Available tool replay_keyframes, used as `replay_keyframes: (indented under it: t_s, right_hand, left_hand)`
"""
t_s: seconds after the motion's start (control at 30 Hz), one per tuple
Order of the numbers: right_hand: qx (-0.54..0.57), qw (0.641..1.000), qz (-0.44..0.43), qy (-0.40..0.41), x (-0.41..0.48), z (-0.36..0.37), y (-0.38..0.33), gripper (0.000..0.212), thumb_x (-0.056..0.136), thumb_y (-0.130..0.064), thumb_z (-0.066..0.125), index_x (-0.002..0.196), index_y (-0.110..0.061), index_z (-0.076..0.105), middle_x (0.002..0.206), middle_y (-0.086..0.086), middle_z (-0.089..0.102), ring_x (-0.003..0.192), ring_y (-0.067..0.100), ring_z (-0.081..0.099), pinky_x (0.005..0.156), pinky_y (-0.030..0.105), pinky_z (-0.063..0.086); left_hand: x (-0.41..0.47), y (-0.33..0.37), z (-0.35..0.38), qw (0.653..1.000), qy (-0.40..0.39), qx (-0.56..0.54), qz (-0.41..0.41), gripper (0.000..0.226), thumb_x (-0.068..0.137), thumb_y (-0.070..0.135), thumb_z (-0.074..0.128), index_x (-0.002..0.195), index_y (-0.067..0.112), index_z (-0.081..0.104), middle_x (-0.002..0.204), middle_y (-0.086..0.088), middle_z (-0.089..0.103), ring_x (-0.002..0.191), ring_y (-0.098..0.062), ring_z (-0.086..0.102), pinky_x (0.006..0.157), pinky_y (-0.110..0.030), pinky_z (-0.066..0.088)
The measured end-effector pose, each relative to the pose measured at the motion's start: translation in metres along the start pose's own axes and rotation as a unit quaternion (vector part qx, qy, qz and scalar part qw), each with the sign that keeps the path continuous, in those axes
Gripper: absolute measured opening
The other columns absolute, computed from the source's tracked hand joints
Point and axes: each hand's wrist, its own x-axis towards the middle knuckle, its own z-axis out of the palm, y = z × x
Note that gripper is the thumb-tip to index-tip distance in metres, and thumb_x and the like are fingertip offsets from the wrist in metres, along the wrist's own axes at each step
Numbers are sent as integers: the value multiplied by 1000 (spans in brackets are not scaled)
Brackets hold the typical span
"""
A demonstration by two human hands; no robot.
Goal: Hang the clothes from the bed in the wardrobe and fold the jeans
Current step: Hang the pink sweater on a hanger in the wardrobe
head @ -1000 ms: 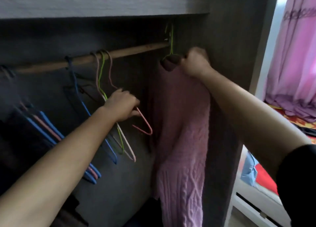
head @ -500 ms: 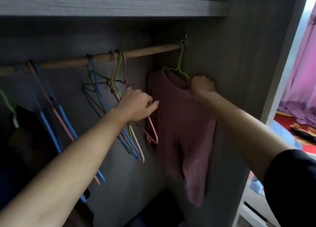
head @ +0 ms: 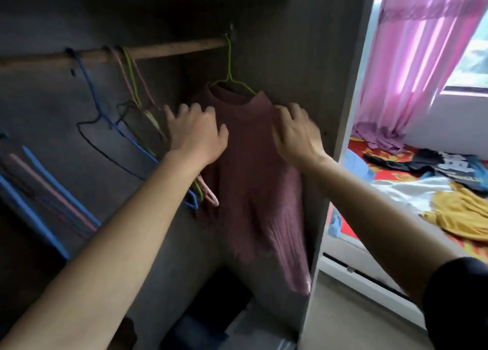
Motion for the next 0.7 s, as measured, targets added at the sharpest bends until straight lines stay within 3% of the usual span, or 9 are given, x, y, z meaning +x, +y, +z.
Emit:
replay_keyframes:
  t_s: [0.17,0.27,0.37,0.53,0.7]
  right_hand:
    - [-36,994,-57,83,-95,-45,40,23,96,-22,55,113,-11,67,115,9,62,99,30,59,77,40,46]
    - [-105,994,-20,37,-154,-78,83,25,96,-23,58,117,-11,66,118,12,63,104,32,60,82,41,48]
    - [-162,982,87,-35,-214,-117,131,37,96,-28,57,128,-10,60,130,16,57,113,37,57,89,46,48]
    - [-216,934,251,-130,-333,-176,196,59,100,-43,46,151,-14,37,158,16,30,139,34,38,107,48,38]
    - [-231,877,387,-167,-483,-248,243,70,100,-51,42,157,-16,22,164,15,12,149,34,21,118,50,24]
  left_hand:
    - [-19,57,8,984,53,-167,40,54,90,49,47,129,11,55,132,-20,54,122,-41,49,107,-61,31]
    - [-47,105,11,950,123,-276,77,58,94,46,46,139,9,46,145,-22,43,130,-40,43,108,-57,32]
    - [-81,161,12,917,143,-352,118,55,97,41,46,142,9,43,150,-22,37,135,-38,37,110,-57,30]
    - [-155,269,22,893,89,-403,180,58,96,42,43,143,8,43,155,-21,31,140,-37,31,111,-55,27]
    - [-262,403,25,862,-35,-421,282,61,97,47,38,148,13,35,160,-15,21,145,-35,22,111,-58,27]
